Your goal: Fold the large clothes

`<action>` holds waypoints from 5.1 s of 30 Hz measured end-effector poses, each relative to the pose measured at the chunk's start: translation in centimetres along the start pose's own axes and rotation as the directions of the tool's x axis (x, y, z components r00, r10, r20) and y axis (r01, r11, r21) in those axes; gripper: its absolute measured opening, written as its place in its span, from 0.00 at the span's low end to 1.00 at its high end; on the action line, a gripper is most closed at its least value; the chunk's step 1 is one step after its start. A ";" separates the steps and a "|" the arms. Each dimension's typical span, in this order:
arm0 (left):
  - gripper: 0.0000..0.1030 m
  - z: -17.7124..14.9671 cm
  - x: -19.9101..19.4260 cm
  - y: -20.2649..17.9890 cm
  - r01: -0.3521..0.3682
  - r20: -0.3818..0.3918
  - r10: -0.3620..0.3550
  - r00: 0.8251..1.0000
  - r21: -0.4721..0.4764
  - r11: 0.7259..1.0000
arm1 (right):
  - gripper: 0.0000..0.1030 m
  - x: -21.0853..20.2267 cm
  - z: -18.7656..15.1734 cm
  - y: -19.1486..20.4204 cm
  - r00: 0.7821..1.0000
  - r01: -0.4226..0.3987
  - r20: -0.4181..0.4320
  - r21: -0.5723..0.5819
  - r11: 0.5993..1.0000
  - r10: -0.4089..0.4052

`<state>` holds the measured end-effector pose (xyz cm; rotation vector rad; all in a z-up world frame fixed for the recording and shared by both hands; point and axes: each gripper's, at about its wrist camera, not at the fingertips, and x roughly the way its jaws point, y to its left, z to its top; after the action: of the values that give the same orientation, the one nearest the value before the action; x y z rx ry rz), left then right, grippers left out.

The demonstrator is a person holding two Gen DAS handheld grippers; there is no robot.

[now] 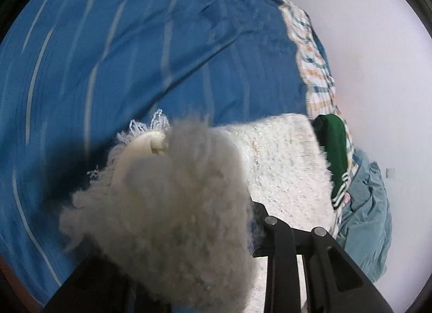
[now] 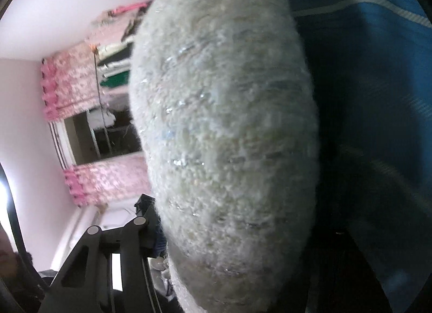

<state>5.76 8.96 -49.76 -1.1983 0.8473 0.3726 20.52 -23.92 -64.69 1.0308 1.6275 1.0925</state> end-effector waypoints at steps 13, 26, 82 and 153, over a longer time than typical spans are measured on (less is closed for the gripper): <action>0.24 11.0 2.2 -17.5 0.175 -0.160 -0.135 0.978 0.270 0.947 | 0.54 -1.9 5.9 13.7 0.965 -0.019 0.258 -0.073 0.997 0.037; 0.24 15.6 17.2 -37.8 0.331 -0.228 -0.260 0.938 0.373 0.867 | 0.53 -19.0 22.0 21.4 0.889 0.013 0.453 -0.173 0.985 0.068; 0.99 2.0 -7.2 -45.0 -0.197 0.169 0.115 0.979 0.927 0.319 | 0.88 -11.8 -8.7 48.2 -0.119 0.861 0.605 0.458 0.222 -0.787; 1.00 -4.2 -33.0 -44.2 -0.225 0.281 -0.113 0.953 0.905 0.361 | 0.94 -10.3 -37.9 71.2 -0.178 0.896 0.825 0.361 0.258 -0.535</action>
<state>12.14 -4.83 3.41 0.0158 0.6459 0.0540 -2.22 -22.67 13.41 0.0287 0.7017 -0.1610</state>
